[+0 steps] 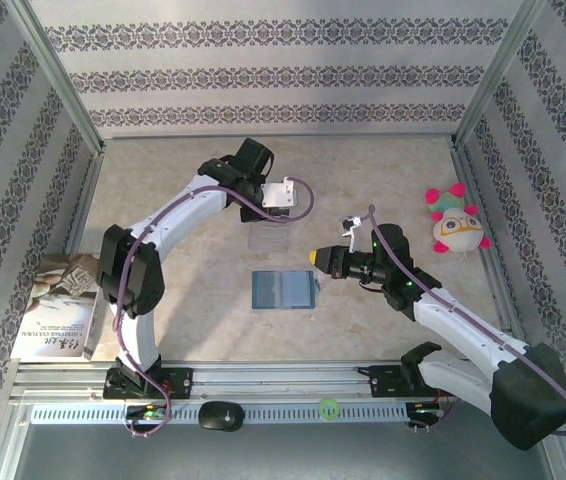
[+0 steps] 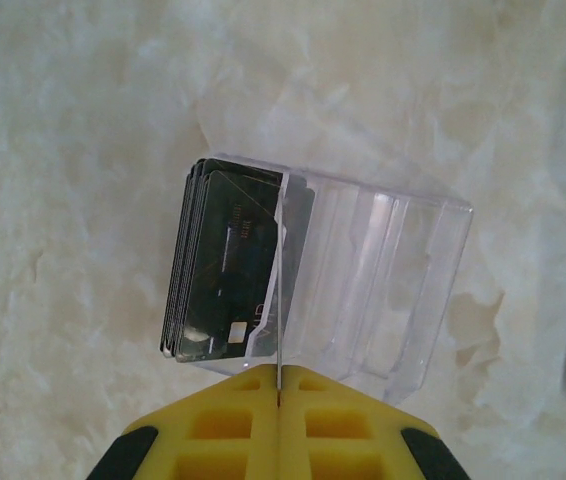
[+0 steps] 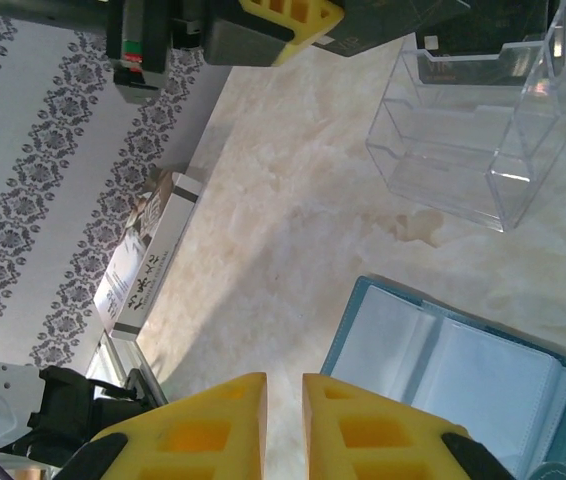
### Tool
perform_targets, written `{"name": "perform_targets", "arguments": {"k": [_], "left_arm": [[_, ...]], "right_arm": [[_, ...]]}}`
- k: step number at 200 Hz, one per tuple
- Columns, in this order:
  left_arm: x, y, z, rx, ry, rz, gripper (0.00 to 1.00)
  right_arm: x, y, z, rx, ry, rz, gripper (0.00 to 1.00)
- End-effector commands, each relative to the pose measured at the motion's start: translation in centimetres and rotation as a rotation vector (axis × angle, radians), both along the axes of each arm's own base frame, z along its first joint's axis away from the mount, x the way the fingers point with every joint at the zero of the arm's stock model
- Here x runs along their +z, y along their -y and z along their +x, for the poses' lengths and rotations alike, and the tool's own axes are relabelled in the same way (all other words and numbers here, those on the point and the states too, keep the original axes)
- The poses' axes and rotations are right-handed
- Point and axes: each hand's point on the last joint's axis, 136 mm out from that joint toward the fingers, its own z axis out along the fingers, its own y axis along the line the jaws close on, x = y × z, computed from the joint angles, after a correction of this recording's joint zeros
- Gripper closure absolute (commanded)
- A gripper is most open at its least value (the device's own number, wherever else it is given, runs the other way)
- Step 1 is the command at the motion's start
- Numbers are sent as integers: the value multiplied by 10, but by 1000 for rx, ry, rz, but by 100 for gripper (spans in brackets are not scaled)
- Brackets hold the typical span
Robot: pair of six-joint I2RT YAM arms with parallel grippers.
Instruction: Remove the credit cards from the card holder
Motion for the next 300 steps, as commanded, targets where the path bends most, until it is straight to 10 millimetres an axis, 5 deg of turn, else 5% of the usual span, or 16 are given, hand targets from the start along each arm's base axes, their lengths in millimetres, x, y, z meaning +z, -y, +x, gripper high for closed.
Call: {"name": "perform_targets", "arguments": {"k": [1, 181, 300], "left_arm": [[14, -2, 8, -81, 51, 66, 100], [-39, 7, 31, -129, 14, 103, 100], [-52, -3, 41, -102, 35, 117, 100]], "right_arm": [[2, 0, 3, 5, 10, 13, 82], [-5, 8, 12, -17, -17, 14, 83], [-6, 8, 14, -16, -28, 20, 83]]}}
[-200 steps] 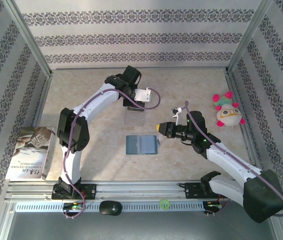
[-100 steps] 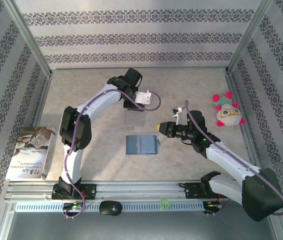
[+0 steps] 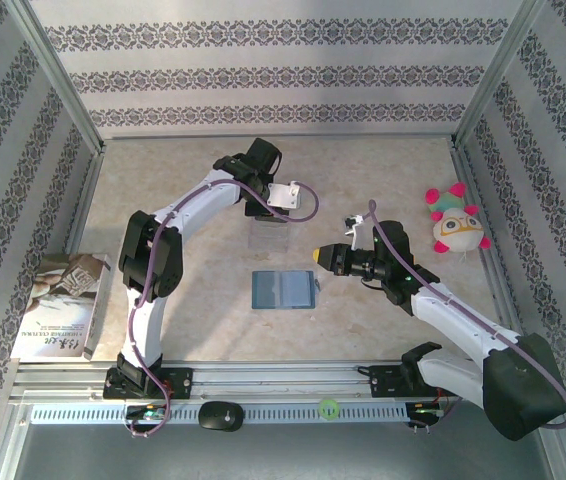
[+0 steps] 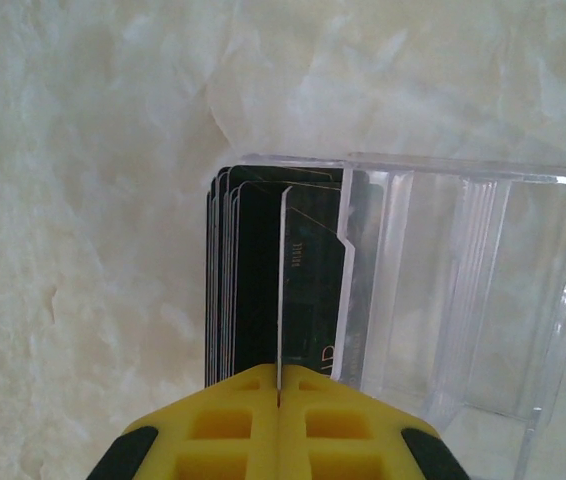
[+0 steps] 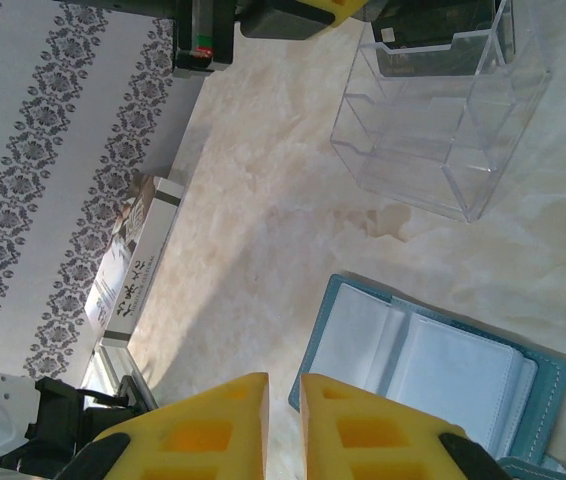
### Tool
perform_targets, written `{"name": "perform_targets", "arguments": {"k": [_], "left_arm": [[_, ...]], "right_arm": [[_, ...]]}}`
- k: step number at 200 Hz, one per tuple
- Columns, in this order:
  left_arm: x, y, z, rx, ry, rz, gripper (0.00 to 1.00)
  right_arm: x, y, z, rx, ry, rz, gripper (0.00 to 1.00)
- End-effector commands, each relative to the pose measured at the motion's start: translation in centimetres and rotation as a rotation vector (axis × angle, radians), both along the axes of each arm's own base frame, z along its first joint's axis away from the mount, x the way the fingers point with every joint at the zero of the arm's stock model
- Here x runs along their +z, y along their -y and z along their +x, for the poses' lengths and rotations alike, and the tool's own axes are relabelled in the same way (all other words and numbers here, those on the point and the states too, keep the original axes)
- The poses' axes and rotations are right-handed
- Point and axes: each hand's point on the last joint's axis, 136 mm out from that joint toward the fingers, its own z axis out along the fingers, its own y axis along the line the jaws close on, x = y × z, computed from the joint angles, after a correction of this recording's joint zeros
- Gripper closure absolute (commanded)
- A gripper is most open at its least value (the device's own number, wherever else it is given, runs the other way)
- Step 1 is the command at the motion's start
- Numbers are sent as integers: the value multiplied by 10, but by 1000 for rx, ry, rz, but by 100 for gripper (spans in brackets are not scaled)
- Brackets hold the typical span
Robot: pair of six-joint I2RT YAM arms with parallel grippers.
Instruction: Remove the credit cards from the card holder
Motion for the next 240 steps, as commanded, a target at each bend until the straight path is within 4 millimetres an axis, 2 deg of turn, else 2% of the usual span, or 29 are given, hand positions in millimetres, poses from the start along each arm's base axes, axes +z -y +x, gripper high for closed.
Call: {"name": "perform_targets", "arguments": {"k": [1, 69, 93, 110, 161, 179, 188, 191, 195, 199, 201, 216, 222, 225, 234, 240], "left_arm": [[-13, -5, 4, -8, -3, 19, 100], [-13, -5, 6, 6, 22, 5, 100], [-7, -5, 14, 33, 76, -4, 84], [2, -3, 20, 55, 114, -29, 74], [47, 2, 38, 117, 259, -118, 65], [73, 3, 46, 150, 353, -174, 64], [95, 3, 49, 195, 399, -242, 60], [104, 2, 50, 213, 417, -276, 56], [116, 2, 50, 232, 439, -323, 36], [128, 1, 50, 258, 457, -377, 7], [132, 0, 49, 269, 464, -397, 1], [166, -5, 39, 321, 520, -556, 1], [174, -8, 32, 340, 531, -604, 1], [179, -10, 29, 351, 544, -630, 1], [193, -21, 22, 413, 588, -707, 1], [201, -28, 16, 470, 606, -780, 1]], "right_arm": [[7, -1, 3, 5, 21, 24, 83], [8, -1, 4, 5, 20, 30, 82], [9, -1, 3, 9, 23, 33, 83], [9, -1, 3, 11, 23, 34, 82], [10, -2, 3, 14, 22, 39, 82], [10, -1, 3, 9, 22, 36, 80], [9, -1, 3, 6, 23, 33, 75], [9, 0, 4, 4, 26, 31, 73], [10, 0, 4, 0, 31, 27, 70], [9, 1, 5, -8, 37, 20, 67], [9, 2, 5, -12, 38, 14, 66], [5, 10, 10, -72, 51, -37, 55], [2, 15, 12, -104, 55, -62, 30], [1, 19, 15, -126, 59, -77, 23], [-3, 27, 19, -183, 63, -118, 12], [-6, 35, 22, -229, 64, -147, 9]]}}
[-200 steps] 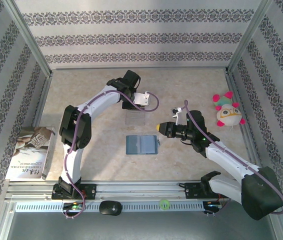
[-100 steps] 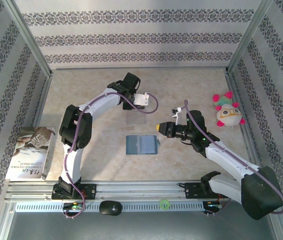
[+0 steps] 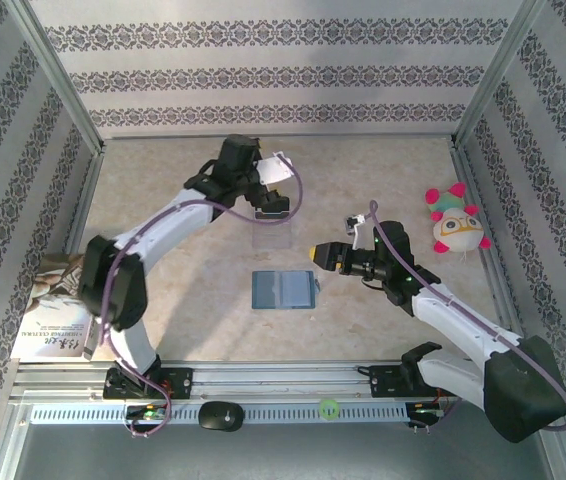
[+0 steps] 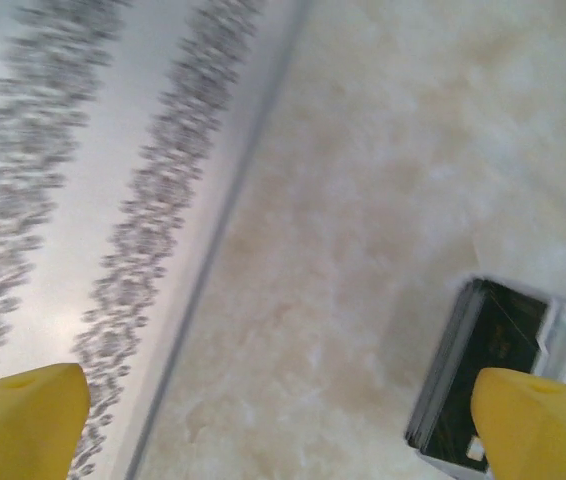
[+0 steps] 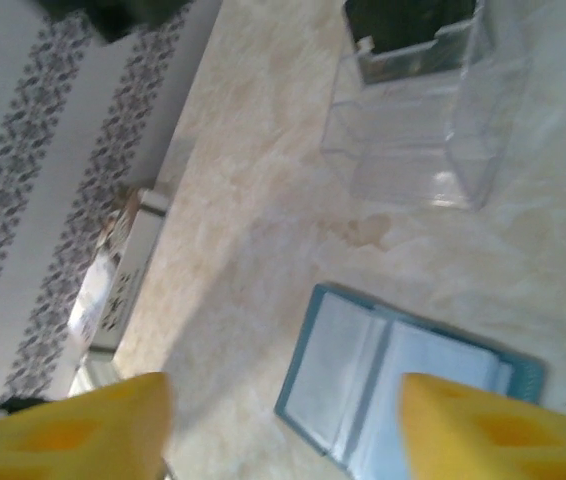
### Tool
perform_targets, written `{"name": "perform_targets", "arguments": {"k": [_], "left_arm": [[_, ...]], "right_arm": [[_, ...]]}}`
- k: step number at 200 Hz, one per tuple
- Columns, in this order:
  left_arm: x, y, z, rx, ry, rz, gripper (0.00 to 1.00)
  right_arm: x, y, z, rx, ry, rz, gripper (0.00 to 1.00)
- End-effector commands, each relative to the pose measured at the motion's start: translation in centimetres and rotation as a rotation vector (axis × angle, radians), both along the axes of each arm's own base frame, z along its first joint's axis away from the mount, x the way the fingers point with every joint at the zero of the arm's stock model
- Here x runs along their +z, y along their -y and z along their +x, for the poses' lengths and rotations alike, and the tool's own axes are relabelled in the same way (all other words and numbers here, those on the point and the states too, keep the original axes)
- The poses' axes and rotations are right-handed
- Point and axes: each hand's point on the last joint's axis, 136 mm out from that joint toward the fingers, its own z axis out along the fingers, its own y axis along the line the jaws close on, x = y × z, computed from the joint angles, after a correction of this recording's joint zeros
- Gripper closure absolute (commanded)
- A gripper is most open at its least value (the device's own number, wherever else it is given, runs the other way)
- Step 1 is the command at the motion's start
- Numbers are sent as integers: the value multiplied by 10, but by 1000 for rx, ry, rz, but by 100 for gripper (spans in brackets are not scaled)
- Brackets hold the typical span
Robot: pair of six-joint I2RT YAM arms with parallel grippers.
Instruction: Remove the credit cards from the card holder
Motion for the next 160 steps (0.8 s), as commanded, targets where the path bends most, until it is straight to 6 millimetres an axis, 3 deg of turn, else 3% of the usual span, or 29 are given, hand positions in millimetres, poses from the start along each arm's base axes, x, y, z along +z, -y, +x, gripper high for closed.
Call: {"name": "perform_targets", "arguments": {"k": [1, 22, 38, 54, 79, 95, 115, 137, 160], "left_arm": [[71, -20, -4, 144, 173, -364, 1], [84, -56, -27, 293, 220, -557, 1], [70, -92, -40, 457, 215, -622, 1], [33, -128, -48, 588, 157, -651, 1], [-32, -207, -56, 847, 57, -694, 1], [-66, -245, -68, 953, 31, -697, 1], [-90, -264, -75, 1012, 72, -635, 1], [-115, -253, -64, 936, 40, -603, 1], [-138, -251, -66, 900, 36, -677, 1]], "right_arm": [[-5, 27, 16, -169, 49, -113, 9], [-8, 53, 27, -334, 55, -193, 2], [-8, 77, 34, -453, 50, -297, 2], [-2, 98, 41, -554, 51, -386, 2], [16, 120, 53, -668, 110, -470, 2], [27, 134, 60, -727, 171, -526, 2], [36, 146, 67, -781, 227, -585, 2], [42, 145, 75, -744, 284, -628, 2], [44, 153, 81, -754, 343, -672, 2]]}}
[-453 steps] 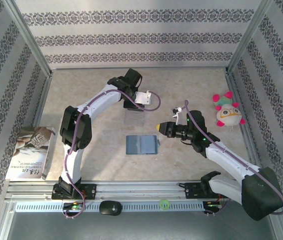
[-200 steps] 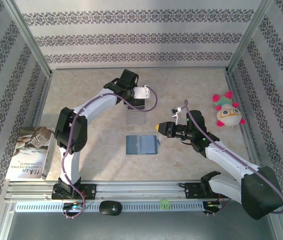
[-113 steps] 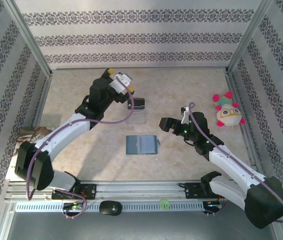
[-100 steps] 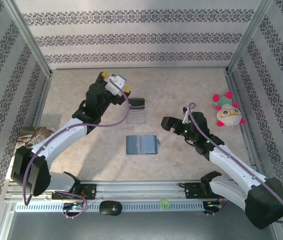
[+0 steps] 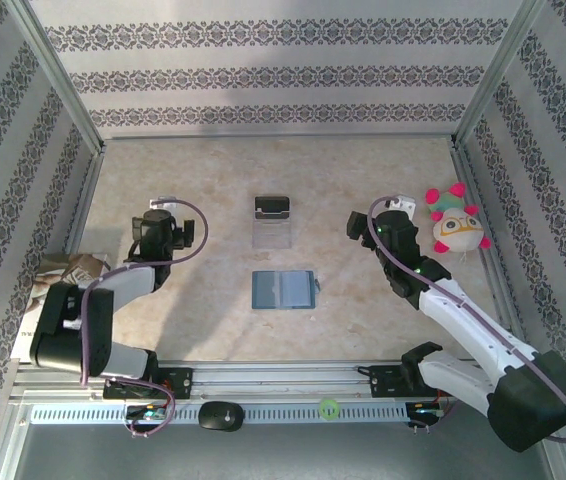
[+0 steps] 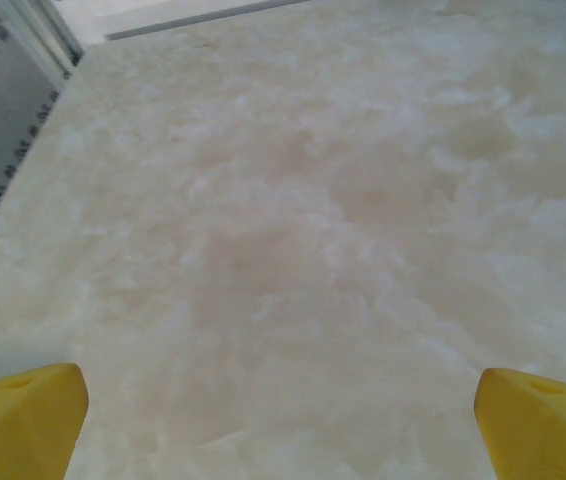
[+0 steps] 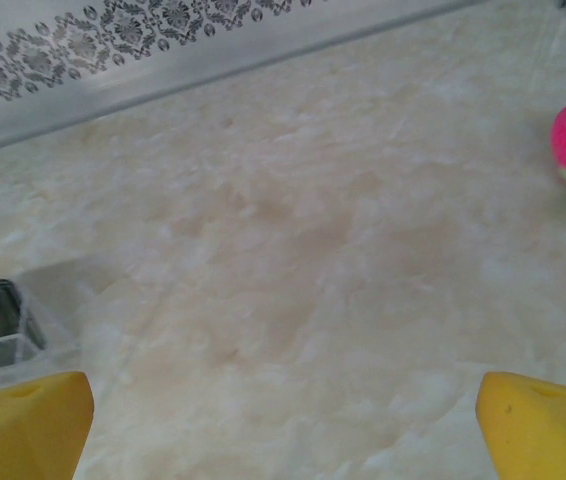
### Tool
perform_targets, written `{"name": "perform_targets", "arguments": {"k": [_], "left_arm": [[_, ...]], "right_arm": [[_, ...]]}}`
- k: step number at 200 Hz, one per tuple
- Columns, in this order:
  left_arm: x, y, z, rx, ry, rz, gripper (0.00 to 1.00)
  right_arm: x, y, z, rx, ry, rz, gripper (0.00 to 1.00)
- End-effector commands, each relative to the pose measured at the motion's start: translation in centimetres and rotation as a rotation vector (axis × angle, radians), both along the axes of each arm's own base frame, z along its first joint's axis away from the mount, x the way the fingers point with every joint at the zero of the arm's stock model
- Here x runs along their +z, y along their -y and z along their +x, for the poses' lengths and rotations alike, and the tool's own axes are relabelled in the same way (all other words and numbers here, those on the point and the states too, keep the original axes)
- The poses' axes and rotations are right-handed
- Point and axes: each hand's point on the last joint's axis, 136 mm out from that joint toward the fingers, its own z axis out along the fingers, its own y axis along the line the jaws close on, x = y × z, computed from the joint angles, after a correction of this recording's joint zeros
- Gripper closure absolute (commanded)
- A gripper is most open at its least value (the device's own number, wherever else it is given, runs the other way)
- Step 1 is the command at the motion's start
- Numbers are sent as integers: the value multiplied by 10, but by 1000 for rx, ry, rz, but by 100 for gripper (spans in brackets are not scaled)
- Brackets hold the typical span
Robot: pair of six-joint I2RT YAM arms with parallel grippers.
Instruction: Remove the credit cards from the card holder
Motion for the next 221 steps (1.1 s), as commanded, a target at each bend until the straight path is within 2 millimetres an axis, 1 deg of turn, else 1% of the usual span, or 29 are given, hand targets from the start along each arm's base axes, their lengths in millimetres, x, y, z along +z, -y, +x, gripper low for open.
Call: {"name": "perform_targets", "arguments": {"k": [1, 4, 12, 25, 34, 41, 50, 55, 65, 72, 75, 81, 97, 102, 115, 129, 135, 140, 148, 162, 178, 221], "left_arm": [[9, 4, 10, -28, 165, -70, 1], [3, 4, 8, -29, 166, -71, 1], [2, 4, 9, -44, 221, -74, 1], [-10, -3, 4, -27, 187, -125, 1], [-5, -2, 5, -49, 252, -123, 1], [-9, -2, 2, -51, 225, -137, 1], [-10, -9, 3, -10, 206, -146, 1], [-9, -15, 4, 24, 218, -136, 1], [-8, -17, 3, 38, 240, -133, 1], [-8, -18, 2, 48, 232, -137, 1], [-8, -19, 3, 50, 232, -135, 1], [-8, -20, 3, 53, 232, -128, 1], [-8, -18, 2, 46, 238, -133, 1], [-8, -18, 2, 44, 238, -131, 1], [-8, -15, 4, 27, 228, -131, 1], [-10, -14, 5, 18, 219, -132, 1], [-9, -14, 5, 16, 221, -132, 1], [-10, -13, 5, 16, 220, -131, 1], [-9, -13, 5, 14, 218, -132, 1], [-9, -12, 6, 5, 216, -132, 1], [-10, -10, 6, -4, 210, -131, 1], [-10, -10, 6, -7, 210, -132, 1]], "right_arm": [[20, 17, 12, -35, 95, -110, 2], [20, 20, 12, -41, 101, -114, 2], [21, 24, 14, -40, 126, -126, 2], [24, 35, 18, -43, 170, -174, 2], [24, 49, 21, -76, 190, -176, 2], [19, 61, 23, -98, 191, -173, 2], [15, 76, 26, -128, 210, -182, 2], [12, 80, 28, -126, 224, -196, 2], [8, 88, 33, -140, 248, -231, 2], [-2, 89, 35, -124, 242, -266, 2], [-1, 88, 38, -118, 257, -275, 2], [-8, 87, 42, -104, 256, -284, 2], [-24, 85, 52, -70, 209, -338, 2], [-29, 87, 55, -67, 196, -332, 2], [-48, 88, 57, -50, 149, -310, 2], [-66, 88, 57, -54, 188, -302, 2], [-66, 83, 62, -34, 229, -303, 2], [-74, 81, 63, -18, 212, -298, 2], [-74, 82, 64, -24, 226, -293, 2], [-77, 85, 63, -24, 187, -283, 2], [-75, 94, 62, -83, 203, -277, 2], [-75, 93, 61, -79, 199, -280, 2]]}}
